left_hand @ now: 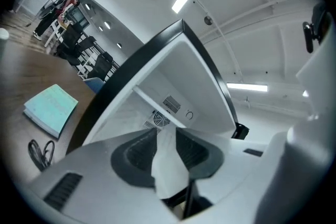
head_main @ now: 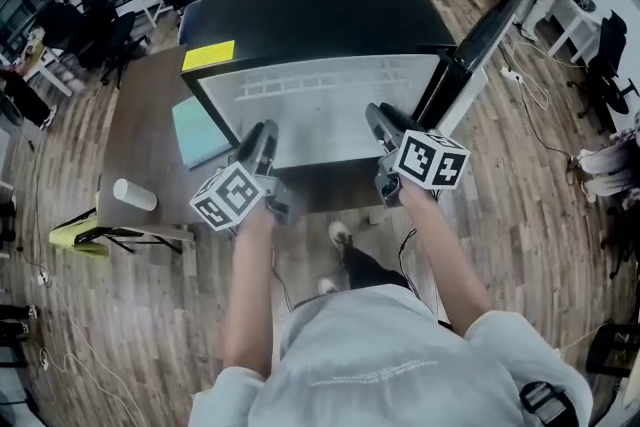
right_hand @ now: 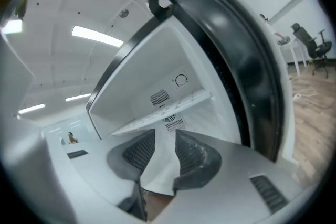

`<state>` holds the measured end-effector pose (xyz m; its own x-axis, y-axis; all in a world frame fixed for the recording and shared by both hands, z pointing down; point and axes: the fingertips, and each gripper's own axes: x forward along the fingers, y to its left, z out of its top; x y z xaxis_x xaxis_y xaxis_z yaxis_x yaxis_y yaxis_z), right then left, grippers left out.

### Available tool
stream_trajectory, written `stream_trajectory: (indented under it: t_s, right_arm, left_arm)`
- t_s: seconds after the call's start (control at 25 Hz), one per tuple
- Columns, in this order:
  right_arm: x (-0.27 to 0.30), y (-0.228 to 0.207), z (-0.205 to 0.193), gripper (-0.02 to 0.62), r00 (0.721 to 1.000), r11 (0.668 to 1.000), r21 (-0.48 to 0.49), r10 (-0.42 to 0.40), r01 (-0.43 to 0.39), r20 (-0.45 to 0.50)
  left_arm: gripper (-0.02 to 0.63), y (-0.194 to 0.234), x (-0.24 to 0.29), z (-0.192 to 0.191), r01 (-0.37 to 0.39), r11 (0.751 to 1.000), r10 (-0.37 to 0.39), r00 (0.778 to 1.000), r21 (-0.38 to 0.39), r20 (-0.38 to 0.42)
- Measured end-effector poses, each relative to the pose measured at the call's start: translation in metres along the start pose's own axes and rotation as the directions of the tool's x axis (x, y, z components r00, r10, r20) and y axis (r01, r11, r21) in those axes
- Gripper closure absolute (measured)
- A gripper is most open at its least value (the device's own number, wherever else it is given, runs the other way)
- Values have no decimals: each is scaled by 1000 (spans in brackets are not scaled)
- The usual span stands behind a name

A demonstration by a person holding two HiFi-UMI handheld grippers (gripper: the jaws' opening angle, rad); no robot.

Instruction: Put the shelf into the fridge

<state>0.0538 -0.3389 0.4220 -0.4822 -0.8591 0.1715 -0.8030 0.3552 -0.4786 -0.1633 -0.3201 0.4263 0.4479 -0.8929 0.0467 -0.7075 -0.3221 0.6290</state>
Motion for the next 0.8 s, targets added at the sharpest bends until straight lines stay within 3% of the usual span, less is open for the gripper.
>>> stream_trajectory:
  t_s: [0.12,0.2,0.36,0.44,0.6,0.8]
  right_arm:
    - [-29,8,-13,520,999,995,-99,-34,32,-18]
    - [-49,13,-13,540,998,985,-161,-62,61,-6]
    - [-90,24,-2,563,992,943,-311,-110,121,55]
    - [-107,32,2,566,990,923,-360,-110,133,85]
    - [-134,51,10,574,989,895,-426,-90,131,116]
    - [-155,84,16,577,991,883,-462,-19,78,129]
  left_arm:
    - [513,-1,-25,-9,-22,999,23,1000,45,-9]
    - [540,-5,-42,-15,-45,989,49,998,140,-26]
    - [576,-21,-73,-19,-58,918,78,996,391,-36]
    - [582,-29,-87,-18,-49,885,70,997,463,-27]
    - [584,-51,-107,-13,-16,860,26,1000,510,-12]
    - [585,-90,-125,4,38,819,-56,998,573,14]
